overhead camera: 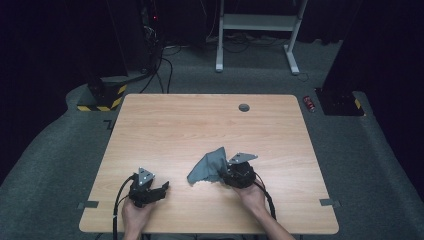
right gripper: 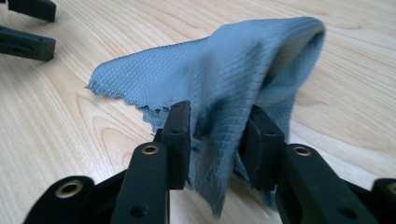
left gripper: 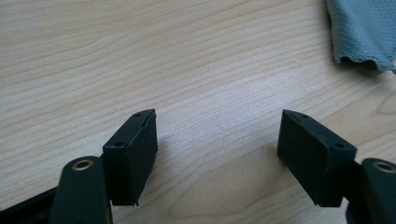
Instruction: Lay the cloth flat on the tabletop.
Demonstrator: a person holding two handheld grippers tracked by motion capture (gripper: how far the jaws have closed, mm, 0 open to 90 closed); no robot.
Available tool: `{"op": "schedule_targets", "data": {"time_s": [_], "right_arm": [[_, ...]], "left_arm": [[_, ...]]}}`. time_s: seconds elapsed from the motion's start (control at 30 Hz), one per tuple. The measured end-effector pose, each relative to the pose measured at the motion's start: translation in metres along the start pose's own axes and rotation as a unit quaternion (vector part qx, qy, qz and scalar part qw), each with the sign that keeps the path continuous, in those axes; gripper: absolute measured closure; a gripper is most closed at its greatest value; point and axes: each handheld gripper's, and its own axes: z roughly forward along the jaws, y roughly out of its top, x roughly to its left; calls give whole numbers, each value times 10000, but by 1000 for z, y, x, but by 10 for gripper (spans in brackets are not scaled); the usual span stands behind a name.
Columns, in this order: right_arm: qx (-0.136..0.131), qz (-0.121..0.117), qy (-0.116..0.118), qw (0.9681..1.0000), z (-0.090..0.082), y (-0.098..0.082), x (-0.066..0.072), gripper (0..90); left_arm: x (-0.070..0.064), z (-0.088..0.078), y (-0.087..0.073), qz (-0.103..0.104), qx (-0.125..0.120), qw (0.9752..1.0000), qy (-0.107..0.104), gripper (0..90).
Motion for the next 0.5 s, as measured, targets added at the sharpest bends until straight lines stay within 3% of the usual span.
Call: {"op": "schedule_targets", "data": {"time_s": [0.27,0.5], "right_arm": [[-174,155,9,9997,-20,-14,-10,666],[-196,135,91,9997,-23,-21,-13,784]], "left_arm": [[-25,-1,16,414,-131,9985,-320,326],[-49,9,39,689,-168,9934,-903,360]]}}
